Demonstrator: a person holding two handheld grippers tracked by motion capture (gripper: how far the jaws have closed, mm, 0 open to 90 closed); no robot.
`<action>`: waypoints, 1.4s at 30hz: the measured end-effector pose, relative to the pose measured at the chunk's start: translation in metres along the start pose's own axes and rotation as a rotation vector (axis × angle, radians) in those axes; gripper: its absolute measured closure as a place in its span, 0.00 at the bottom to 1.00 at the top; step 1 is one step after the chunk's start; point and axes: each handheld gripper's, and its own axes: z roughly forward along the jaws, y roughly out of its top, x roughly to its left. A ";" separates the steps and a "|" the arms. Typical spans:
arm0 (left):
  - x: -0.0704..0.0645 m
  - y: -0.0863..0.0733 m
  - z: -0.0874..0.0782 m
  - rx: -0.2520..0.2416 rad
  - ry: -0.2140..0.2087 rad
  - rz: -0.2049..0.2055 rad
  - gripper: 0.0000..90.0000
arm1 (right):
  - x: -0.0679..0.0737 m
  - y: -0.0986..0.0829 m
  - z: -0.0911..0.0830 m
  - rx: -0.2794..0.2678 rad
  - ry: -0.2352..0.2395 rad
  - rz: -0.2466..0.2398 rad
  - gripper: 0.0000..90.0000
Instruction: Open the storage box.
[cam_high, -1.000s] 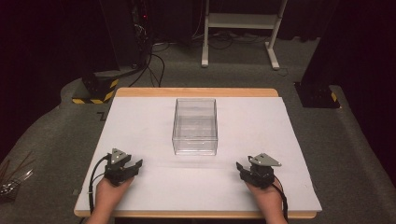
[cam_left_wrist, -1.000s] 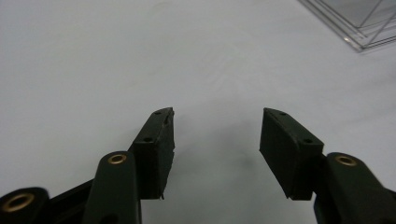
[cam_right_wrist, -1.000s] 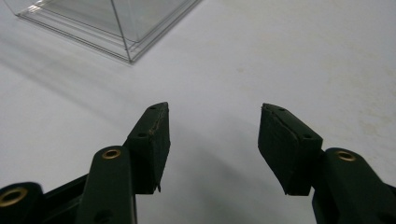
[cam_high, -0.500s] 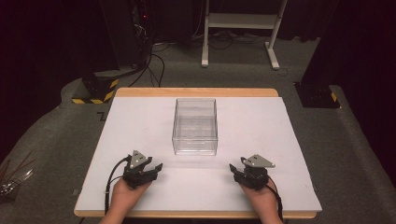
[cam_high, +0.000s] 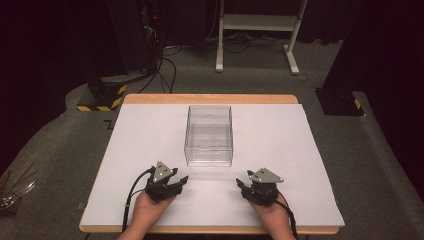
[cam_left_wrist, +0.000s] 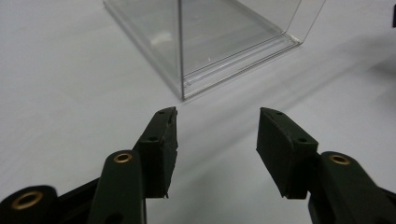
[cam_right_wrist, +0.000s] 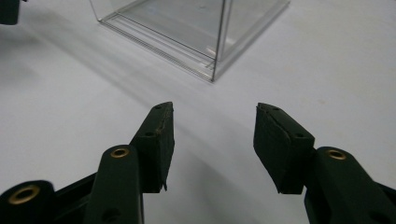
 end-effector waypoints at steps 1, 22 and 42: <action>-0.004 0.004 0.001 -0.017 -0.006 -0.002 0.55 | 0.004 0.002 0.002 -0.003 0.009 -0.004 0.54; -0.017 0.040 0.021 -0.148 0.066 -0.003 0.89 | 0.022 0.051 0.024 -0.091 0.029 -0.016 0.80; -0.023 0.049 0.038 -0.164 0.045 -0.023 0.85 | 0.025 0.073 0.045 -0.118 0.018 -0.008 0.84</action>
